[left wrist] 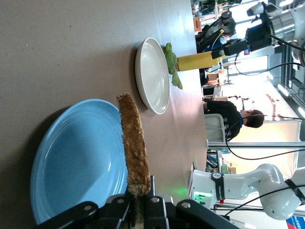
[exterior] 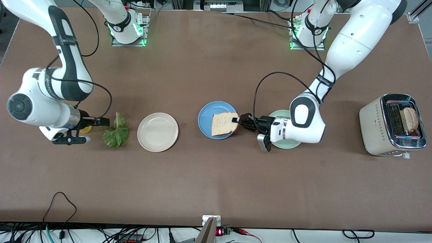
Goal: Make sandwich in blue plate with both arms
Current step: 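Place the bread on the blue plate while the right gripper reaches lettuce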
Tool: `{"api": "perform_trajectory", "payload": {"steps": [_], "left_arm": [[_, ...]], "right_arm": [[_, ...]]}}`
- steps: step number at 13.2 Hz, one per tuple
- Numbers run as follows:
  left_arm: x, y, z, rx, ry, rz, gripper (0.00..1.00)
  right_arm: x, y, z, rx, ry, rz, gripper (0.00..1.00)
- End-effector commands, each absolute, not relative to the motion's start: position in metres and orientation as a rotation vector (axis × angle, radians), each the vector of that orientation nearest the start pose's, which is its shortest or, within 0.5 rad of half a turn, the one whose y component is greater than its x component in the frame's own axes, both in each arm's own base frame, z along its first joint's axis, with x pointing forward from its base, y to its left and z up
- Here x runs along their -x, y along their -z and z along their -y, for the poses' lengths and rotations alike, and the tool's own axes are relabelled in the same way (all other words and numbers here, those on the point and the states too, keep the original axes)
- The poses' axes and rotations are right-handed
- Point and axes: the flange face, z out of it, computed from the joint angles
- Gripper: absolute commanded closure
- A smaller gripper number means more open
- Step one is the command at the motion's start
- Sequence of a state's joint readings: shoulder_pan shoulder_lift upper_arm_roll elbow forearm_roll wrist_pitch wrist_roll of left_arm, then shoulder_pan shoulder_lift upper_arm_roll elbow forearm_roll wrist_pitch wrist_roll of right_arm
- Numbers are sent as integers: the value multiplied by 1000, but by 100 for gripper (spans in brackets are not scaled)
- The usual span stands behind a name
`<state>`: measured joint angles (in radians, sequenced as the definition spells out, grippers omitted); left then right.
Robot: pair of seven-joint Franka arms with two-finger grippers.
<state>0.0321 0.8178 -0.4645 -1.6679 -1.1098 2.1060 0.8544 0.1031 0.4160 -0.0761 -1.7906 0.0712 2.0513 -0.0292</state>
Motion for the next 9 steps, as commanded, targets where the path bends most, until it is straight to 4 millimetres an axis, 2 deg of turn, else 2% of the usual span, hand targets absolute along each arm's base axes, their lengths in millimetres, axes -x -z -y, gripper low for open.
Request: {"api": "perform_trajectory", "payload": {"steps": [1,3,4,5,6,7,9], "left_arm": [[-585,-165,307,-1868,47,359,100],[-574,-148,320,-1879,75,358,99],[-574,-140,318,-1894,71,345,91],[-571,-137,321,-1894,81,343,70],[-575,-137,314,-1903,71,348,9],[-580,-141,306,-1908,60,369,0],[-588,-157,295,-1956,35,465,0]], "right_arm": [[-614,-277,-35,3107,-165,24,0],[-598,-251,-32,3114,-124,16,0],[-593,-244,-31,3115,-122,14,0],[-590,-235,-31,3119,-108,21,0],[-589,-226,-33,3122,-86,29,0],[-588,-217,-37,3125,-79,40,0],[-587,-205,-37,3128,-93,42,0]]}}
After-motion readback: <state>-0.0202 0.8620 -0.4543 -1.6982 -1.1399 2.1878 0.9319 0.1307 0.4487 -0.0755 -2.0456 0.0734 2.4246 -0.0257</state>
